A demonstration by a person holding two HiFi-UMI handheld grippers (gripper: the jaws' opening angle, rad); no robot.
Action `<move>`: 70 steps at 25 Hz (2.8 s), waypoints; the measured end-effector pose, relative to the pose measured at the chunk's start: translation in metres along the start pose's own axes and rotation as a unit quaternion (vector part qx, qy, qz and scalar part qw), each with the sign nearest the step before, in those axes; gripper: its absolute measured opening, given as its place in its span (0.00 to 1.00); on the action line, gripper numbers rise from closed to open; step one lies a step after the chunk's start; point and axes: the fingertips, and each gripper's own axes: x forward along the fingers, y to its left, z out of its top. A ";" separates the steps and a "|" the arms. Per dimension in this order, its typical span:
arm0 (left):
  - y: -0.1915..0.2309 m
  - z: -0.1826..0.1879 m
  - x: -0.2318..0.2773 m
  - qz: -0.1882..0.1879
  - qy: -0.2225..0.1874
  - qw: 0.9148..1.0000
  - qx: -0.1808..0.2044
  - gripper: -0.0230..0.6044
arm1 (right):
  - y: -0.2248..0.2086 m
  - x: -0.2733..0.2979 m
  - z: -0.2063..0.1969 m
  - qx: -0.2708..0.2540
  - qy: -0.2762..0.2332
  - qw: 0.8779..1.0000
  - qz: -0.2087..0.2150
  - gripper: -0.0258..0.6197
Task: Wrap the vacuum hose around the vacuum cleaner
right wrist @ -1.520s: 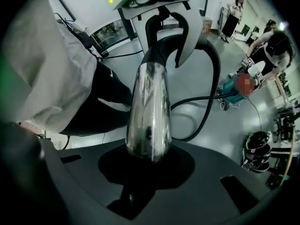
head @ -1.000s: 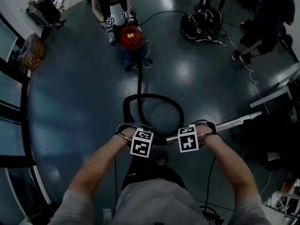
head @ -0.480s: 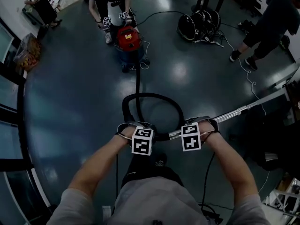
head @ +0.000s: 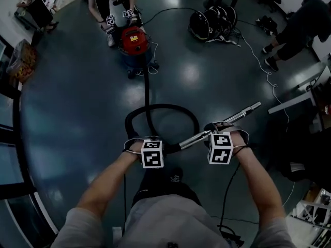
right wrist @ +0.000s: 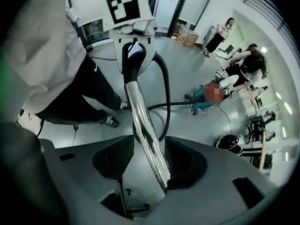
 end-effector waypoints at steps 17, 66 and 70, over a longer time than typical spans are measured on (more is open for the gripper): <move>0.021 -0.048 0.027 -0.025 -0.053 0.993 -0.102 0.28 | -0.006 0.078 0.049 0.718 -0.274 0.637 0.062 0.65; 0.170 0.193 0.029 0.008 -0.126 0.977 -0.171 0.60 | -0.198 0.078 -0.141 0.788 -0.377 0.476 0.103 0.38; 0.196 0.193 0.012 0.038 -0.115 0.980 -0.156 0.61 | -0.205 0.073 -0.159 0.772 -0.368 0.509 0.101 0.37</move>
